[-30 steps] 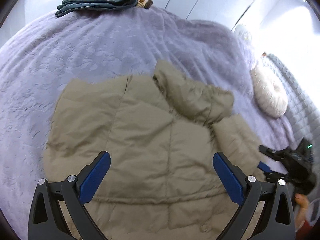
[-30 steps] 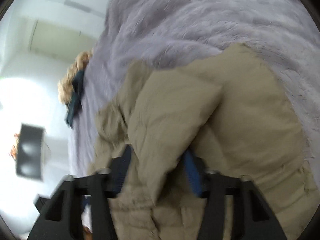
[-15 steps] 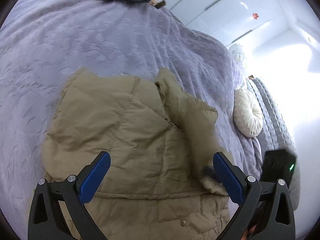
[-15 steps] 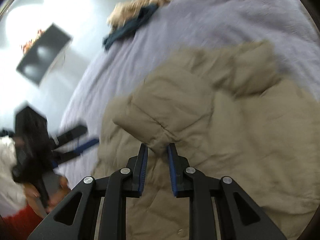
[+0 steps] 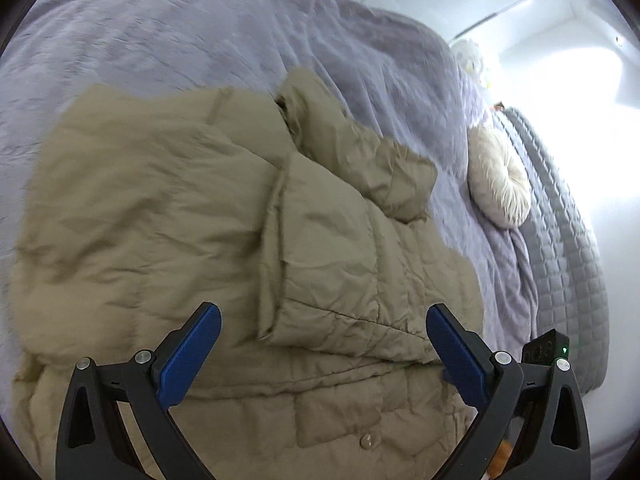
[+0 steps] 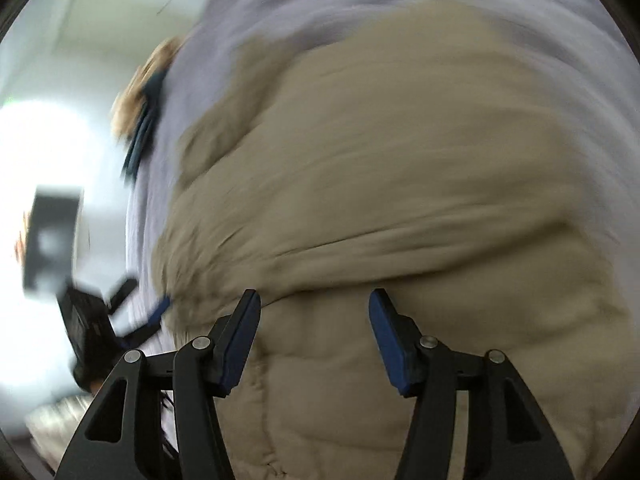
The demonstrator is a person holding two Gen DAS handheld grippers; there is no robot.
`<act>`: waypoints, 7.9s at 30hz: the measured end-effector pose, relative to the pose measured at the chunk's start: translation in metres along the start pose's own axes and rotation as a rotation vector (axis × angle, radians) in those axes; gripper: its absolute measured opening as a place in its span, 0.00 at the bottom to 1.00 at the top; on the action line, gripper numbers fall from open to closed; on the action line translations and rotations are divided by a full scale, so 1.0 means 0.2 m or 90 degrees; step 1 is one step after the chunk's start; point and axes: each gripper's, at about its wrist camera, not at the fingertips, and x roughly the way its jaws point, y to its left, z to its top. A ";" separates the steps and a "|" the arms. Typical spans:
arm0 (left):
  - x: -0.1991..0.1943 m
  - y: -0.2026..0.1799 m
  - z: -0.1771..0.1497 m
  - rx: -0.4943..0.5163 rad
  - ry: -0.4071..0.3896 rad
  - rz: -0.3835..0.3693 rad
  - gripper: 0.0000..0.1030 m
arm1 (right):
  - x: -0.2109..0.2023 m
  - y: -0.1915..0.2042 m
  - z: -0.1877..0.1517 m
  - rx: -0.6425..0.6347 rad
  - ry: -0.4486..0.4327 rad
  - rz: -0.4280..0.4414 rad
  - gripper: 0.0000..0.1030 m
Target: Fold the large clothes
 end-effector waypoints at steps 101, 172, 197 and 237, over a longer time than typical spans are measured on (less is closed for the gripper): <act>-0.38 -0.24 -0.66 0.069 0.002 0.266 0.94 | -0.55 -0.20 -0.29 -0.097 -0.029 -0.158 0.08; -0.80 0.52 -1.55 -0.164 0.199 0.006 0.95 | -0.70 -0.48 -1.46 0.291 -0.019 -0.037 1.00; -0.66 0.40 -1.36 -0.141 0.138 -0.035 0.16 | -0.45 -0.76 -1.22 0.455 -0.055 0.112 0.10; 0.03 0.07 0.42 0.048 0.002 0.127 0.14 | 0.16 0.07 0.79 0.032 -0.018 0.044 0.07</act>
